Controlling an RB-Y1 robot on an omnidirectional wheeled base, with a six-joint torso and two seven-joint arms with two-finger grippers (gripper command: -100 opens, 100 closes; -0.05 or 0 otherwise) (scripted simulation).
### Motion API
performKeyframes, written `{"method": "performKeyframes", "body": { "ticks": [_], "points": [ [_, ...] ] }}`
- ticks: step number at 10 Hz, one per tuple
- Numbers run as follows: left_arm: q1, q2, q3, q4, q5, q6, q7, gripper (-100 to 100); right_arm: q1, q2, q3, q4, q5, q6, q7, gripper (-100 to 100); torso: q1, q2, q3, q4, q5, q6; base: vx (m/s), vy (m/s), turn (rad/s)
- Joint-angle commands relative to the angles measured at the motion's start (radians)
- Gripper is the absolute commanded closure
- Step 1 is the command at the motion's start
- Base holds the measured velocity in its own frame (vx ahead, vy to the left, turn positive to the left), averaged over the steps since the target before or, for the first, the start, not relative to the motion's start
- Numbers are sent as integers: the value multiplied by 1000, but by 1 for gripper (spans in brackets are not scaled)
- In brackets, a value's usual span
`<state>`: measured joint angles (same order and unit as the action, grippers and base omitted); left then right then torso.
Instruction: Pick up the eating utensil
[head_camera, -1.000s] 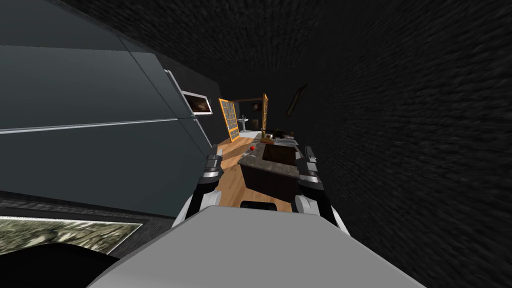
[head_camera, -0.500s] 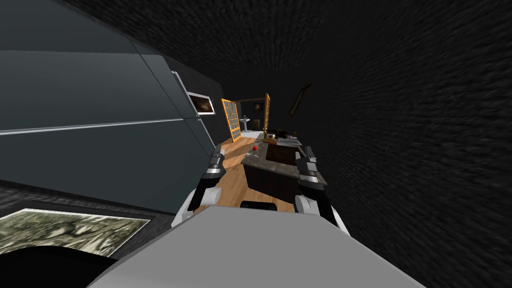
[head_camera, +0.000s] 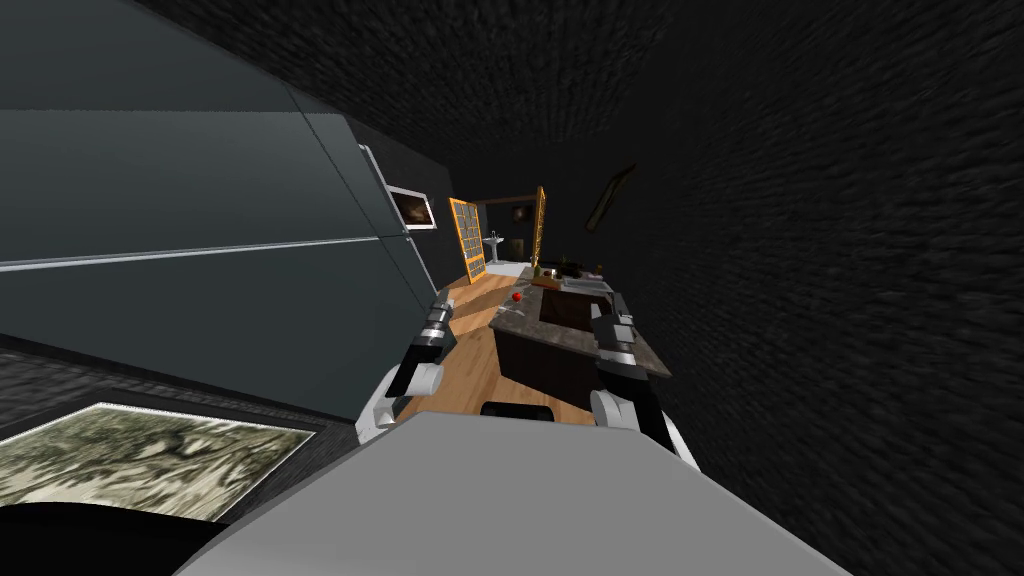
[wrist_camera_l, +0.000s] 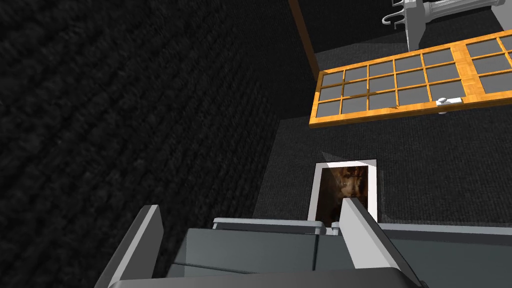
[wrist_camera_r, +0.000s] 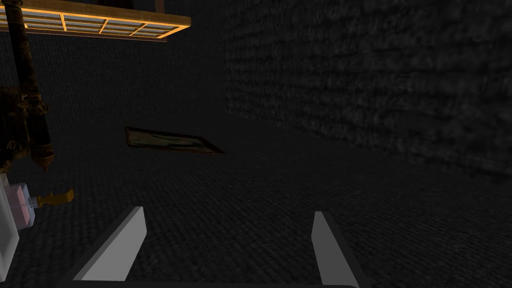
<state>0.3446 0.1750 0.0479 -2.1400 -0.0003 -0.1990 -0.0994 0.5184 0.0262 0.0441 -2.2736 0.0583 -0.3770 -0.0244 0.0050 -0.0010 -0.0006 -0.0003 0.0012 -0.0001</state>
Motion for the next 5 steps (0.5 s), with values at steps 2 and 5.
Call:
{"method": "performKeyframes", "body": {
  "ticks": [2, 5],
  "points": [
    [-49, 15, 6, 41, 9, 71, 16, -100, 0, 0, 0, 0, 0, 0, 0, 0, -1, 1, 0, 0, 0, 0, 1, 61, 50],
    [-89, 26, 13, 74, 17, 148, 28, -100, 0, 0, 0, 0, 0, 0, 0, 0, 0, 1, 0, 0, 0, 0, 8, 65, 35]
  ]
}}
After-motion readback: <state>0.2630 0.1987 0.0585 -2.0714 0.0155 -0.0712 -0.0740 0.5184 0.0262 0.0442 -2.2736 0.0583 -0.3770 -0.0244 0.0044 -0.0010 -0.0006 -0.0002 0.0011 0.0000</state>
